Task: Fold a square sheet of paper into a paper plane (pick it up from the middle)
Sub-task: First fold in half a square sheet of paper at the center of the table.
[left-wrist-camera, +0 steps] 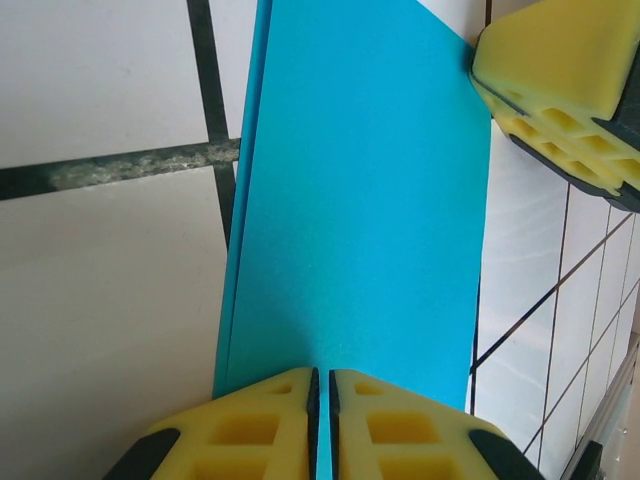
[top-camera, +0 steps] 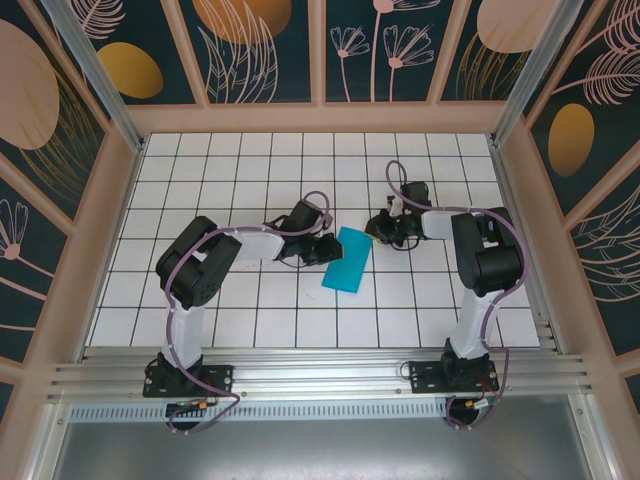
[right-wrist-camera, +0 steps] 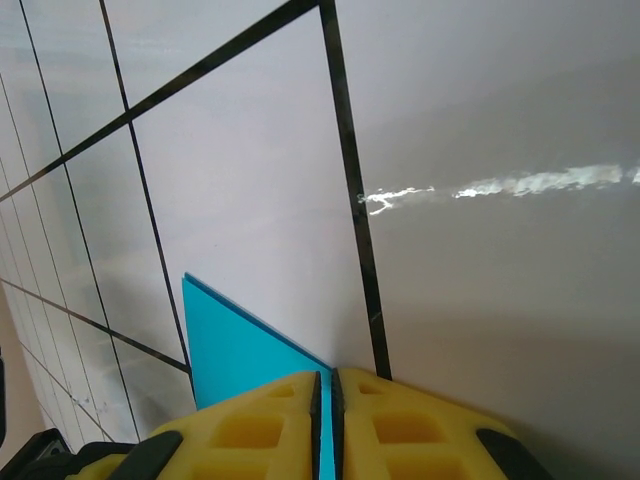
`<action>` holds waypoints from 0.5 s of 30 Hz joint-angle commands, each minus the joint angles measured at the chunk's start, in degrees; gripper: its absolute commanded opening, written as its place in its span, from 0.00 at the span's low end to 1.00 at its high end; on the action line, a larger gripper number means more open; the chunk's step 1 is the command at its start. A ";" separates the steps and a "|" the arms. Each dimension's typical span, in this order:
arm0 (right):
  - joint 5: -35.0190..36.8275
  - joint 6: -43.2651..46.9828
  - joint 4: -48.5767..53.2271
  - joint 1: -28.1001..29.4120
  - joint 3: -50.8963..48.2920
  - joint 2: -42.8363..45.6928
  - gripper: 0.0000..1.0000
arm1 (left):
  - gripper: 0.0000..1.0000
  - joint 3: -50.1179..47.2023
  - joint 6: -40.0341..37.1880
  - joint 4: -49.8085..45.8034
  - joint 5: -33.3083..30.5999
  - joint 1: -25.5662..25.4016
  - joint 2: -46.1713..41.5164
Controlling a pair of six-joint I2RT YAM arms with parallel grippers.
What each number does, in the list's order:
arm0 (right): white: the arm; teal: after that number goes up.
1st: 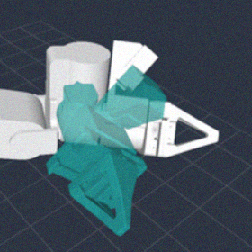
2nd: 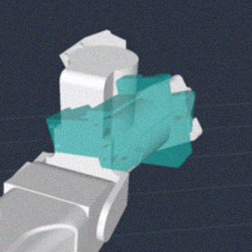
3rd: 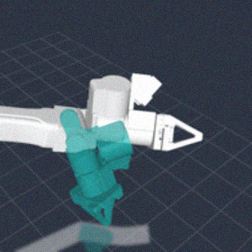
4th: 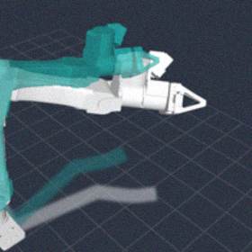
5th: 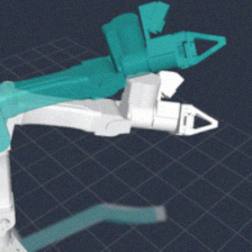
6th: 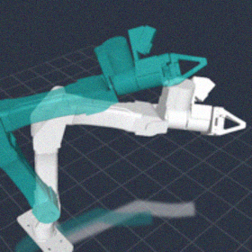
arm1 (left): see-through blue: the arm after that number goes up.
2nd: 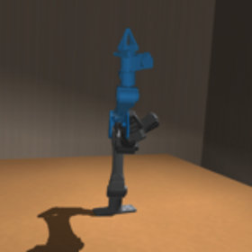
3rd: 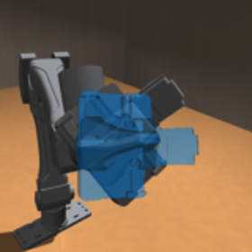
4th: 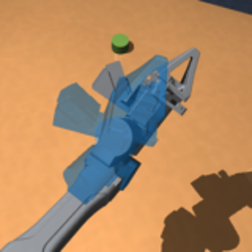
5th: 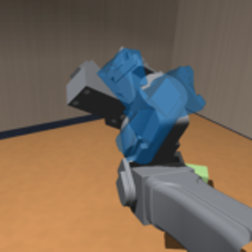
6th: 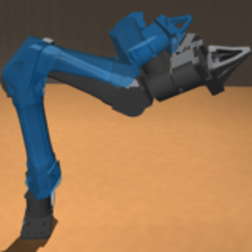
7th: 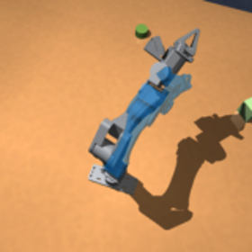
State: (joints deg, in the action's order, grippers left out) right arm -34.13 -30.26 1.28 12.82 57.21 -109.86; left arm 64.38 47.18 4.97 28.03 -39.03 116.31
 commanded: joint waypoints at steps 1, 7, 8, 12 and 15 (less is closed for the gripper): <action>2.56 1.87 3.38 -0.87 -0.17 0.65 0.15 | 0.15 -1.22 -0.91 -2.25 -0.38 -0.41 -0.39; 0.05 1.28 5.26 -1.25 0.16 7.43 0.17 | 0.18 -0.54 -0.85 -1.91 0.24 -0.38 -2.73; 0.90 1.04 5.67 -1.17 -0.56 9.01 0.18 | 0.19 -0.25 -0.82 -1.91 0.30 -0.36 -3.51; 4.04 0.28 6.46 -1.07 -5.28 12.44 0.25 | 0.24 -0.35 -0.01 -0.48 -0.13 -0.36 -6.74; 3.72 -0.27 5.36 -0.76 -8.48 13.55 0.29 | 0.30 -1.78 0.29 0.20 -2.15 -0.42 -9.53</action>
State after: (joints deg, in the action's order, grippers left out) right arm -31.75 -30.28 4.97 11.99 51.81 -97.06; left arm 63.72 47.40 4.32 27.68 -39.03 110.56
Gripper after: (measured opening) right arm 0.285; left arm 0.299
